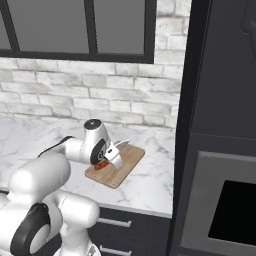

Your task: Open the drawer on the right and place the cutting tools on the cutting board.

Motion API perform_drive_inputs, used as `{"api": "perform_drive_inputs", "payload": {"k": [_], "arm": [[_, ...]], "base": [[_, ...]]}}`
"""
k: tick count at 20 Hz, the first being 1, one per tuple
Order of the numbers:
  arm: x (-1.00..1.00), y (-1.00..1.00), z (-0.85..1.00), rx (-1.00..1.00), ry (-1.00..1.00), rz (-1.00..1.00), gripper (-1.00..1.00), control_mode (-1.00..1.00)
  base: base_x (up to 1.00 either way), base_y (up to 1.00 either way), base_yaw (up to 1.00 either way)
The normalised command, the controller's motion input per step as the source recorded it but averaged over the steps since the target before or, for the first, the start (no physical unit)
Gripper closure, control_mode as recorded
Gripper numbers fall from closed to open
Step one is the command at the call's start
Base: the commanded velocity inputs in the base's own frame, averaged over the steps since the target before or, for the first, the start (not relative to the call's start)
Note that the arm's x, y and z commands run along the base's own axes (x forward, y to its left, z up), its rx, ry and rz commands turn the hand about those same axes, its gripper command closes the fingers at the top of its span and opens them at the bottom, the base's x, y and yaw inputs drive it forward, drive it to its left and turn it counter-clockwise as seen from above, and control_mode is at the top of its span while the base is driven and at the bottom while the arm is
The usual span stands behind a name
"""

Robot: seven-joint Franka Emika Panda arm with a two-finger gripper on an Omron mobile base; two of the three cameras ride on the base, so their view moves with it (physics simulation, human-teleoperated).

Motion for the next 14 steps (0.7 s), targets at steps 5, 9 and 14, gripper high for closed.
{"api": "perform_drive_inputs", "payload": {"k": [5,9,14], "arm": [[0.16,0.00,-0.23,0.00,0.00,0.00,1.00,-1.00],[0.00,0.00,-0.02,0.00,0.00,0.00,-1.00,-1.00],[0.00,0.00,0.04,0.00,0.00,0.00,-1.00,-1.00]], "base": [[0.00,0.00,0.00],[0.00,0.00,0.00],[0.00,0.00,0.00]]}}
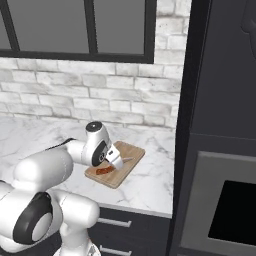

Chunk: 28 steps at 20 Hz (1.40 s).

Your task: Open the drawer on the right and place the cutting tools on the cutting board.

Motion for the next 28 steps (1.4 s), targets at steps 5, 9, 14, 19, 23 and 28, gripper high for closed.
{"api": "perform_drive_inputs", "payload": {"k": [5,9,14,19,23,28], "arm": [[-0.22,0.00,0.62,0.00,0.00,-0.01,-1.00,-1.00],[-0.62,0.00,0.80,0.00,-0.03,0.00,-1.00,-1.00],[-0.68,-0.05,0.73,0.01,-0.10,0.00,-1.00,-1.00],[-0.45,-0.01,0.48,0.01,-0.12,0.00,-1.00,-1.00],[-0.07,0.00,0.06,0.00,-0.02,0.00,-1.00,-1.00],[0.00,0.00,0.00,0.00,0.00,0.00,-1.00,-1.00]], "base": [[0.00,0.00,0.00],[0.00,0.00,0.00],[0.00,0.00,0.00],[0.00,0.00,0.00],[0.00,0.00,0.00],[0.00,0.00,0.00]]}}
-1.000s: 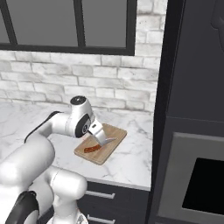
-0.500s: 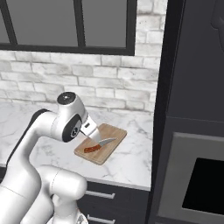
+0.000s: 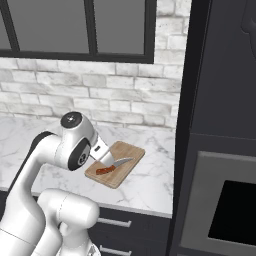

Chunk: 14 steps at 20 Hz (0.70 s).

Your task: Open the drawer on the right and place the cutting tools on the cutting board.

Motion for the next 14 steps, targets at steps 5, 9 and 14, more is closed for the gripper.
{"api": "perform_drive_inputs", "payload": {"k": [5,9,14], "arm": [[0.00,0.00,0.00,0.00,0.00,0.00,-1.00,-1.00],[0.00,0.00,0.00,0.00,0.00,0.00,-1.00,-1.00],[0.00,0.00,0.00,0.00,0.00,0.00,-1.00,-1.00]], "base": [[0.00,0.00,0.00],[0.00,0.00,0.00],[0.00,0.00,0.00]]}}
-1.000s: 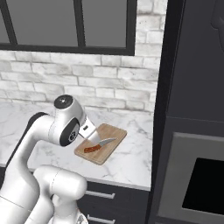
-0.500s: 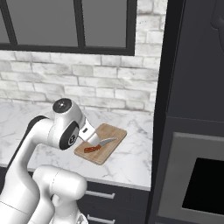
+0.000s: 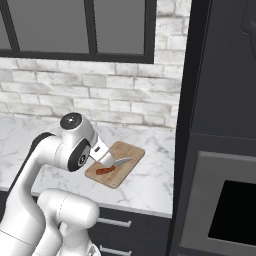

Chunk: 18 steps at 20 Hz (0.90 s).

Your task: Open the drawer on the right and place the cutting tools on the cutting board.

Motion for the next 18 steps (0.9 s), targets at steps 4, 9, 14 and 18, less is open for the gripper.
{"api": "perform_drive_inputs", "payload": {"k": [4,9,14,18], "arm": [[0.00,0.00,0.00,0.00,0.00,0.00,-1.00,-1.00],[-0.13,0.00,-0.05,0.00,0.01,0.00,-1.00,1.00],[0.00,0.00,0.00,0.00,0.00,0.00,-1.00,1.00],[0.00,0.00,0.00,0.00,0.00,0.00,-1.00,1.00]], "base": [[0.00,0.00,0.00],[-0.25,-0.06,0.00],[-0.69,-0.24,0.00],[-0.68,-0.28,0.00]]}}
